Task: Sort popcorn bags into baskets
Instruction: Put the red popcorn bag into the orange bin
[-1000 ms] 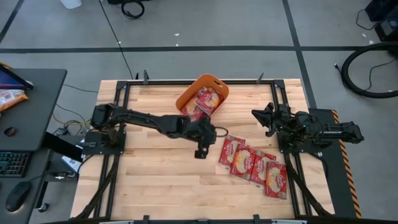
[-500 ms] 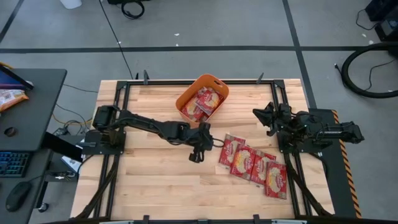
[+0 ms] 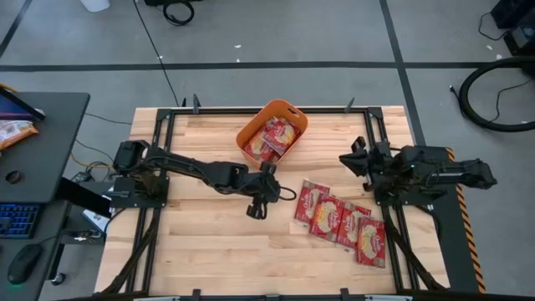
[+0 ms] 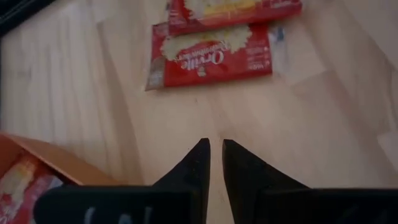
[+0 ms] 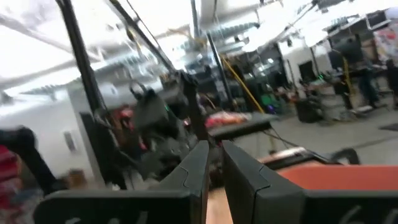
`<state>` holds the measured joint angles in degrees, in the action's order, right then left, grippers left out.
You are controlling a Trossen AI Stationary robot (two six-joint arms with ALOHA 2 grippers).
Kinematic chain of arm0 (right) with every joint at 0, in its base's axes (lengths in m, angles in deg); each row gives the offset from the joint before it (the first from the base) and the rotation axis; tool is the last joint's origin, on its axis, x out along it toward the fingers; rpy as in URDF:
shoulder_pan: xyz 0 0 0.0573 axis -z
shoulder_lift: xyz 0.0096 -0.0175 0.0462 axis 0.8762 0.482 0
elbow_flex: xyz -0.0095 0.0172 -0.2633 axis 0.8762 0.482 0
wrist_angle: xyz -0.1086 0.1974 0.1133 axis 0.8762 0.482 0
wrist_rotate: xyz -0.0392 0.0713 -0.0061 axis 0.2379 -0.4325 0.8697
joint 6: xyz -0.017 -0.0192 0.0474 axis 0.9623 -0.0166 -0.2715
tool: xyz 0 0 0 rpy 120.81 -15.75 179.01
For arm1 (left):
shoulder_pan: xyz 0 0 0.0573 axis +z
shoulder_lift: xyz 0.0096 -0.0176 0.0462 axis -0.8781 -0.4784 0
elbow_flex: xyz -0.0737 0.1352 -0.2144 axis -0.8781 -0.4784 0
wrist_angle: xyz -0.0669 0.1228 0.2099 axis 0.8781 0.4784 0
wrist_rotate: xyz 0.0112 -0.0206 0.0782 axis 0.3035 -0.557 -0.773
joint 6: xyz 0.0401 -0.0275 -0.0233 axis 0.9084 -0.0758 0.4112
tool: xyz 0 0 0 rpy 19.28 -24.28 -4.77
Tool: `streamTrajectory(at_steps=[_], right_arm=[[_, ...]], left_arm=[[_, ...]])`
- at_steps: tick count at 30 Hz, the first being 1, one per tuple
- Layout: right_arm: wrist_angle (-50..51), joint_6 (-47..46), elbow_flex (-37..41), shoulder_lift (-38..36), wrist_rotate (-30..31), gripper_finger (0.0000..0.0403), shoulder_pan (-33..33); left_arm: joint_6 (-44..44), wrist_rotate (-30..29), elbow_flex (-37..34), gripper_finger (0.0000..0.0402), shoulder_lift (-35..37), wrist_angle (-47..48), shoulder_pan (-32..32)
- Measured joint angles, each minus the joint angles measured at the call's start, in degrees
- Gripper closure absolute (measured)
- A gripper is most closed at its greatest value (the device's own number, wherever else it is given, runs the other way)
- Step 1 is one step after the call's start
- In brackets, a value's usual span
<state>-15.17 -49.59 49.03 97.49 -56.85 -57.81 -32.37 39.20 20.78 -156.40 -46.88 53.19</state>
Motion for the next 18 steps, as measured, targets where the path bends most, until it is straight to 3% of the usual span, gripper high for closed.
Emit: streamTrajectory(at_steps=[8,18], right_arm=[[0.84,3.99,-7.11,17.13,-0.59,0.0355,-0.02],[16.44,6.83,-21.8,34.92,-4.54,0.0355,-0.04]], left_arm=[[-3.51,-4.88,0.03,0.0356,0.22,3.97,-1.99],[-5.22,-8.73,0.0,0.0356,0.8,8.78,-4.63]])
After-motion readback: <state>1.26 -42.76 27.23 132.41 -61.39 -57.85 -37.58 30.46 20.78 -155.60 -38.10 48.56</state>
